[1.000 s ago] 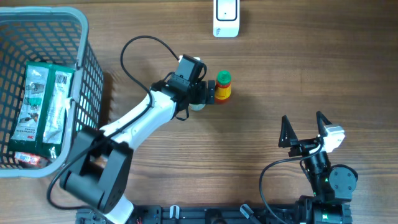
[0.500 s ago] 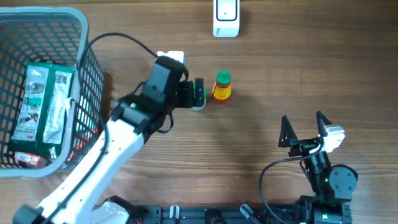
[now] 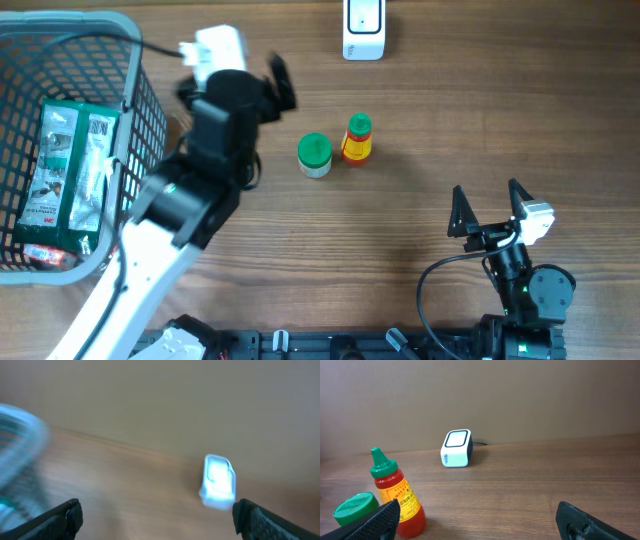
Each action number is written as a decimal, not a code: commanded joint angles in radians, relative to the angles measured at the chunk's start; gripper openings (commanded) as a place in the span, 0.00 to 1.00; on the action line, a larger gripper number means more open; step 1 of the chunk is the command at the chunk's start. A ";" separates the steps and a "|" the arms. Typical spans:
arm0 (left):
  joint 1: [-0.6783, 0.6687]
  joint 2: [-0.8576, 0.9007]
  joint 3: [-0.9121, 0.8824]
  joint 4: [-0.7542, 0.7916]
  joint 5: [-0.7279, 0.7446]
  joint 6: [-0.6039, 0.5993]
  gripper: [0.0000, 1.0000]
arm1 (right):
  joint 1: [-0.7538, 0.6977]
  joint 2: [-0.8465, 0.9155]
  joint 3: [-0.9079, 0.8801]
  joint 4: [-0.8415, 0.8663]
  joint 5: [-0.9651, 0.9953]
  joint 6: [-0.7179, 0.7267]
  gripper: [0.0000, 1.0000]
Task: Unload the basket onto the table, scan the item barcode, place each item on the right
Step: 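Return the left gripper to the basket and grasp the green snack bag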
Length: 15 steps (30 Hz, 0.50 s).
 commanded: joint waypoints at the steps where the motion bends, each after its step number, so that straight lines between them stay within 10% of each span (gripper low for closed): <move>1: 0.051 -0.061 0.021 0.049 -0.495 0.005 1.00 | -0.002 -0.003 -0.001 0.002 0.010 0.002 1.00; 10: 0.467 -0.072 0.020 0.063 -0.619 -0.003 1.00 | -0.002 -0.003 -0.001 0.002 0.010 0.002 1.00; 15: 0.679 -0.052 0.018 -0.006 -0.441 -0.032 1.00 | -0.002 -0.003 -0.001 0.002 0.010 0.002 1.00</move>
